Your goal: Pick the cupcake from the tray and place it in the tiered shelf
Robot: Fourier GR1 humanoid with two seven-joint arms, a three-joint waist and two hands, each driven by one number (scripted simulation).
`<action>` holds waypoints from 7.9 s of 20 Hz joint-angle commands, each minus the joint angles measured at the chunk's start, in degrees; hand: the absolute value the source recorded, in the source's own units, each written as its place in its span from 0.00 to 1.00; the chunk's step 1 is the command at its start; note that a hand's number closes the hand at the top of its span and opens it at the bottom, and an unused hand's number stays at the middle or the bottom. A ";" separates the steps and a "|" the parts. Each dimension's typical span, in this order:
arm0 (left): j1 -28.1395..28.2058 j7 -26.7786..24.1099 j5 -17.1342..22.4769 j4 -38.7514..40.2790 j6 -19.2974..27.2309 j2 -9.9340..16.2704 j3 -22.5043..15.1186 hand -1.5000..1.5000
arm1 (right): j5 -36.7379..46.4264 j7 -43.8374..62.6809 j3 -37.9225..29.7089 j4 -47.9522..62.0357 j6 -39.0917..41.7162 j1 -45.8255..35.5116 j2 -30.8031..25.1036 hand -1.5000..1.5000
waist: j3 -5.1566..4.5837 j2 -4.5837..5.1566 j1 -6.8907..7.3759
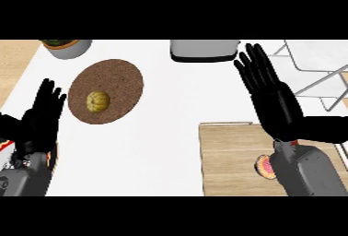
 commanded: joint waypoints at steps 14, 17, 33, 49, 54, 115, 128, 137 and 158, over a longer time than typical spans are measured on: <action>5.62 3.73 -2.58 10.96 -9.85 0.03 -8.18 0.50 | 8.79 -24.88 -18.87 33.09 29.28 15.32 -33.00 0.00 | -0.81 1.97 0.90; 5.00 6.00 -0.95 9.59 -11.83 1.42 -7.00 0.50 | 9.82 -29.49 -18.56 33.61 39.27 15.75 -39.32 0.00 | -0.84 1.65 1.00; 3.36 5.82 -3.26 12.10 -12.63 -0.44 -5.32 0.50 | 12.60 4.21 -12.56 -2.13 33.41 19.30 -41.42 0.00 | -1.09 1.29 0.50; 5.87 4.52 -3.63 12.84 -17.97 -0.85 -1.06 0.50 | 26.96 29.98 -3.50 -17.35 30.31 18.09 -31.04 0.00 | -0.98 1.44 1.03; 6.42 7.03 -6.17 8.97 -16.52 -1.70 -1.84 0.50 | 30.45 33.02 -4.05 -15.48 33.84 17.31 -29.55 0.00 | -0.97 1.44 1.18; 5.53 9.65 -16.90 7.29 -18.96 -11.26 4.09 0.50 | 63.28 7.65 -10.36 -0.55 28.50 18.24 -5.68 1.00 | -0.96 1.45 1.17; 5.37 11.38 -15.04 6.19 -20.36 -9.54 6.43 0.50 | 49.66 27.49 -26.69 -35.65 32.31 15.56 -5.89 1.00 | -1.04 1.18 0.27; 7.02 7.77 -13.91 9.95 -23.96 -8.32 8.16 0.50 | 35.19 46.85 -39.30 -27.61 38.17 -7.90 -18.95 1.00 | -1.06 1.38 1.26; 5.68 10.29 -17.31 6.11 -21.02 -12.09 4.67 0.50 | 43.33 22.72 -31.59 25.71 35.26 -33.54 -37.65 1.00 | -0.98 1.69 2.36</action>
